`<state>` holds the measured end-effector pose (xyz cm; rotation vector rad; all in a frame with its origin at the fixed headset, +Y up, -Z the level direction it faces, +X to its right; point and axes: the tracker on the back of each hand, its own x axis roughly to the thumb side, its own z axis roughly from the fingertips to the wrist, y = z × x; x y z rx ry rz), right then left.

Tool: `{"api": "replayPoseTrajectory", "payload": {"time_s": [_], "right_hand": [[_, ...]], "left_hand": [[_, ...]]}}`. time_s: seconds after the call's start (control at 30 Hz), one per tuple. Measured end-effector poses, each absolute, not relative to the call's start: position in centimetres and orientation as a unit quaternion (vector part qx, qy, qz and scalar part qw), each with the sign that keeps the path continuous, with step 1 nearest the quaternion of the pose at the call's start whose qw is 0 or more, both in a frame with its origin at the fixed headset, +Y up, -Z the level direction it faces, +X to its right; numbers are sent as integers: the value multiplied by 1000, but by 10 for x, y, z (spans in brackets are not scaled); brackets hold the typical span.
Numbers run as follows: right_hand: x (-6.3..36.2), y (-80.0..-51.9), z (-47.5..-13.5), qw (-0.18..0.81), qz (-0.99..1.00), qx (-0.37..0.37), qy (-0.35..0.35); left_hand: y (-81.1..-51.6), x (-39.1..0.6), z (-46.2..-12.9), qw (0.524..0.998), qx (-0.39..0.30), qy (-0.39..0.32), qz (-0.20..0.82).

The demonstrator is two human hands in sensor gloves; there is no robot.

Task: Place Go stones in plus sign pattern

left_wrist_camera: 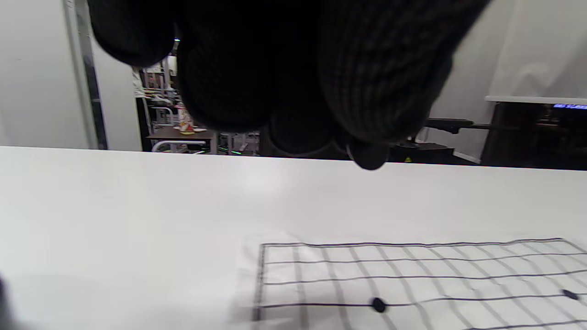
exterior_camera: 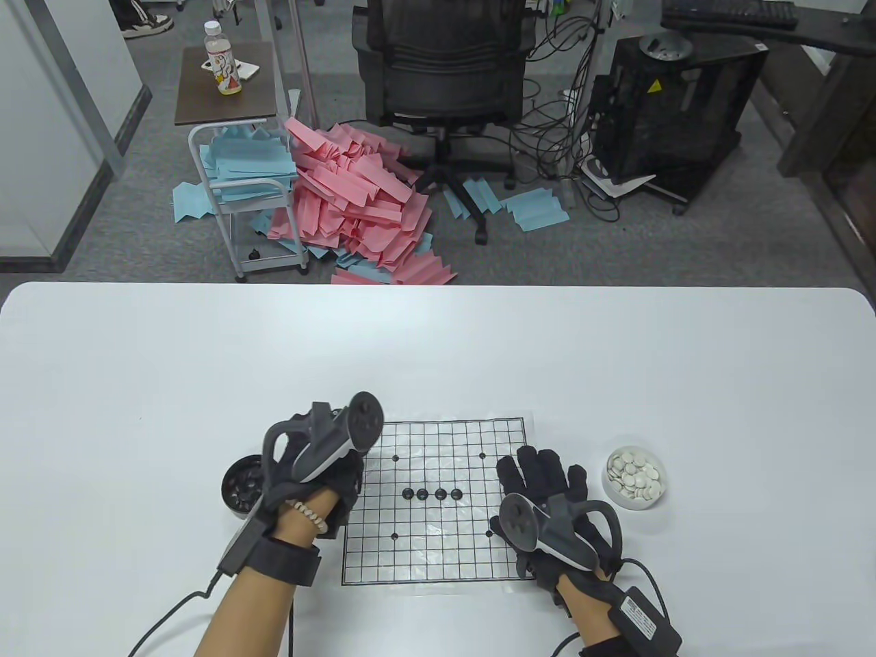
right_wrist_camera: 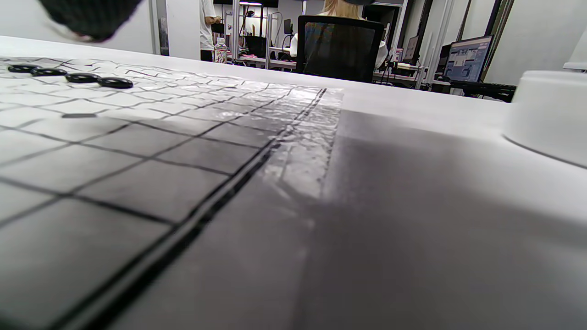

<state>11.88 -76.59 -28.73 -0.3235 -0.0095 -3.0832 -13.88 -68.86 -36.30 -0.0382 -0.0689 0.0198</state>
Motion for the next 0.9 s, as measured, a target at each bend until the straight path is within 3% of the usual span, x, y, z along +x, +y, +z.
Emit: {"api": "replayPoseTrajectory", "payload": {"time_s": [0.37, 0.53, 0.9], "right_hand": [[121, -765, -287, 14, -994, -105, 0], [122, -765, -288, 12, -994, -105, 3], [122, -766, -288, 13, -994, -106, 1]], "left_hand": [[-745, -45, -368, 990, -85, -83, 74], [-765, -25, -368, 989, -108, -82, 53], [-775, -19, -366, 990, -112, -83, 23]]}}
